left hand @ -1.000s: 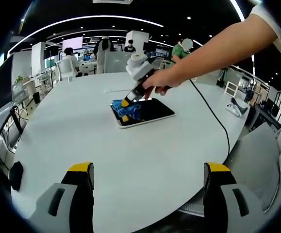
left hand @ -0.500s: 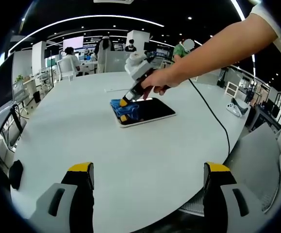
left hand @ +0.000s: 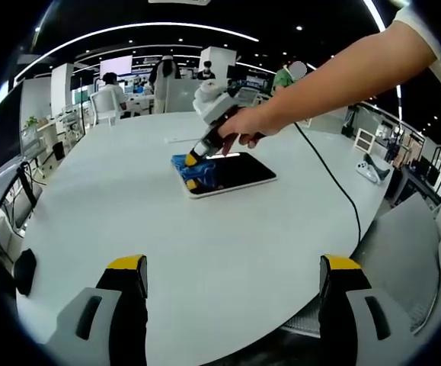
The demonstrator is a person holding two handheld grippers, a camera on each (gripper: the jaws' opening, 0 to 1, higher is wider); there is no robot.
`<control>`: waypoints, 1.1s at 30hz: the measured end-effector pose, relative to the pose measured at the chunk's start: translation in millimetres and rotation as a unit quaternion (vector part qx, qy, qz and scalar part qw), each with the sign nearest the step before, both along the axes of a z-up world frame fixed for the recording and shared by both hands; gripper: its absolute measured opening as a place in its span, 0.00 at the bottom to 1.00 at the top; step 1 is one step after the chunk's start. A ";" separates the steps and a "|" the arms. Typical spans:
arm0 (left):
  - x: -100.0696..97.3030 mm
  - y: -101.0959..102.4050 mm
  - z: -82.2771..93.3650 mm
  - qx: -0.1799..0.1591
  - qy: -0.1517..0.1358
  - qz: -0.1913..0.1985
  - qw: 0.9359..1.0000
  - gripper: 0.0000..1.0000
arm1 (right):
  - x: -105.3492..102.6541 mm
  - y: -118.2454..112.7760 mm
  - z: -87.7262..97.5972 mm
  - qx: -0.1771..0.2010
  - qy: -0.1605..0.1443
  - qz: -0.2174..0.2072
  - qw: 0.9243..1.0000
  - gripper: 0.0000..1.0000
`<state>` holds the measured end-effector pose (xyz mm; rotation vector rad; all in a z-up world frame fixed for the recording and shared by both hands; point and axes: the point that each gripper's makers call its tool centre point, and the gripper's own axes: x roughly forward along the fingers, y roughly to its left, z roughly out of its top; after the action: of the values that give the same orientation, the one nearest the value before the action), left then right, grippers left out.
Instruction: Wipe the mirror surface with the cleaning cloth until all visible marks leave the cleaned area.
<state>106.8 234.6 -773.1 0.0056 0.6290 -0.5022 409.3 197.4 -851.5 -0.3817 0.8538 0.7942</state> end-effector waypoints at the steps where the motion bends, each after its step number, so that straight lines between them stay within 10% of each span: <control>1: 0.1 0.0 0.1 0.001 0.000 0.000 1.000 0.95 | -1.6 -0.4 0.3 0.001 0.002 -0.001 1.000 0.04; 33: 3.2 -2.7 0.3 0.002 -0.002 -0.005 1.000 0.95 | -20.0 2.3 -0.4 0.018 0.002 0.009 1.000 0.03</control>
<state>110.0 231.9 -772.8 0.0134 0.6274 -0.5099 389.3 199.7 -852.0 -0.3555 0.8402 0.8265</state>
